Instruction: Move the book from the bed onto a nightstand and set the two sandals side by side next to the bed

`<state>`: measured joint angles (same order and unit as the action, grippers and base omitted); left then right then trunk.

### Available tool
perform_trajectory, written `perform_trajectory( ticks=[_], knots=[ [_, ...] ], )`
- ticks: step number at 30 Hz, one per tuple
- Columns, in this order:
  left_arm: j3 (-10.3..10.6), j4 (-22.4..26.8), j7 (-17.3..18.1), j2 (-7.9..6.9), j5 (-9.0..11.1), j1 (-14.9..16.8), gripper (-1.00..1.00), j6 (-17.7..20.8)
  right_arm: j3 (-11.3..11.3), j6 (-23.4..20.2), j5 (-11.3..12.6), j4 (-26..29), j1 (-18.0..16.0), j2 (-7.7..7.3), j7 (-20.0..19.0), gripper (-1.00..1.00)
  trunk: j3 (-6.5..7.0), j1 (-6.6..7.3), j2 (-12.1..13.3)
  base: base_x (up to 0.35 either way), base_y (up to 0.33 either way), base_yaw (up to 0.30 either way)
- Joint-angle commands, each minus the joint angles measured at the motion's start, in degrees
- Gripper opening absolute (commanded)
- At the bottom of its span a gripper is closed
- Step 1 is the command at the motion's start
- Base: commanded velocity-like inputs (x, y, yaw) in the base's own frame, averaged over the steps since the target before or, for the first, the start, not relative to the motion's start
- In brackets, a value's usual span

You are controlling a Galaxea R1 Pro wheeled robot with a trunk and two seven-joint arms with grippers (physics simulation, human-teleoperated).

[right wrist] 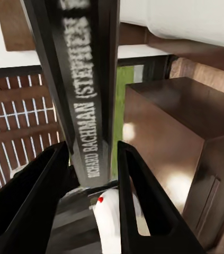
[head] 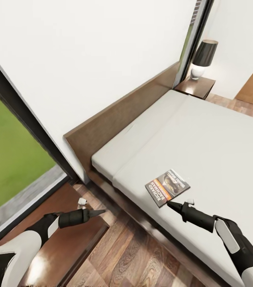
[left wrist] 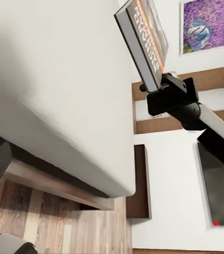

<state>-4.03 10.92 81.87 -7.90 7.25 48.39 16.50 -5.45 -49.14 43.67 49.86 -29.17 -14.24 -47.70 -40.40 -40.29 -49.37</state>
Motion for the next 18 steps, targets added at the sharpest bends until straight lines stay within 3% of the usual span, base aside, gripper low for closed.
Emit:
perform_trajectory(
  ticks=[1,18],
  knots=[
    [-0.4,0.0,0.2,0.05,-0.3,0.0,1.0,0.6,-0.1,-0.3,0.1,0.0,0.0,0.03,-0.1,-1.0,-0.04,-0.01,0.0,0.0,0.0,0.285],
    [-0.4,0.0,-1.7,0.77,-0.3,0.0,1.0,0.6,-0.1,-0.3,0.1,-0.4,0.0,0.09,-0.1,-1.0,-0.04,-0.01,0.0,0.0,0.0,0.298]
  ],
)
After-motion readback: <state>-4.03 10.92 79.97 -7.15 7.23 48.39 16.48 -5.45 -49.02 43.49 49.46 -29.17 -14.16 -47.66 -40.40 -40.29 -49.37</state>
